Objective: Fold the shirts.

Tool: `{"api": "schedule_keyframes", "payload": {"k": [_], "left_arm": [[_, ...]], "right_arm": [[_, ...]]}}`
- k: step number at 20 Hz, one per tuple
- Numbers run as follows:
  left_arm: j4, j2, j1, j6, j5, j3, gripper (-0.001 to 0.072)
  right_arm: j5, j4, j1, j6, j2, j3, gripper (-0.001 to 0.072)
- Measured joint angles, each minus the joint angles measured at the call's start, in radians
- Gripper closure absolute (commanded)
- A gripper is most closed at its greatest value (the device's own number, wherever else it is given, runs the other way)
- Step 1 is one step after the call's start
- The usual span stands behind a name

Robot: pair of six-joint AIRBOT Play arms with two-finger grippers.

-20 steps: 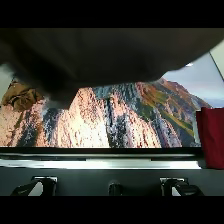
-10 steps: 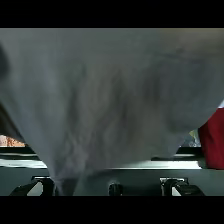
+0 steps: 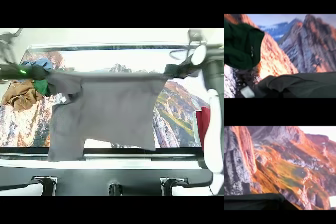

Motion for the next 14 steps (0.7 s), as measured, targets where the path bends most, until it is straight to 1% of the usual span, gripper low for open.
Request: {"api": "schedule_keyframes", "payload": {"k": [3,6,7,8,9,10,11,12,13,14], "left_arm": [[-0.002,-0.122,-0.04,-0.005,0.087,-0.022,0.0675],[-0.001,-0.206,-0.07,-0.051,0.124,-0.031,0.0675],[-0.003,-0.225,-0.077,-0.067,0.126,-0.034,0.0629],[-0.003,-0.237,-0.082,-0.08,0.127,-0.035,0.0368],[-0.003,-0.245,-0.084,-0.092,0.127,-0.032,0.006],[-0.005,-0.252,-0.08,-0.105,0.114,-0.02,0.0034],[-0.005,-0.257,-0.069,-0.111,0.073,0.002,0.0069],[0.002,-0.26,-0.051,-0.114,0.023,0.032,0.0189],[0.022,-0.26,-0.024,-0.119,-0.05,0.064,0.021],[0.059,-0.262,0.006,-0.131,-0.134,0.083,0.021]], "right_arm": [[-0.075,0.008,-0.001,0.077,-0.109,-0.005,0.0668],[-0.114,0.085,0.0,0.116,-0.188,-0.006,0.0668],[-0.116,0.112,0.0,0.123,-0.208,-0.007,0.0619],[-0.124,0.138,0.0,0.129,-0.221,-0.008,0.0367],[-0.13,0.154,0.0,0.132,-0.229,-0.006,0.0153],[-0.124,0.167,-0.003,0.132,-0.232,-0.001,0.0144],[-0.101,0.181,-0.009,0.117,-0.227,0.007,0.0141],[-0.068,0.188,-0.02,0.088,-0.215,0.015,0.0145],[-0.015,0.197,-0.04,0.053,-0.201,0.021,0.0162],[0.058,0.198,-0.067,0.027,-0.192,0.024,0.017]]}}
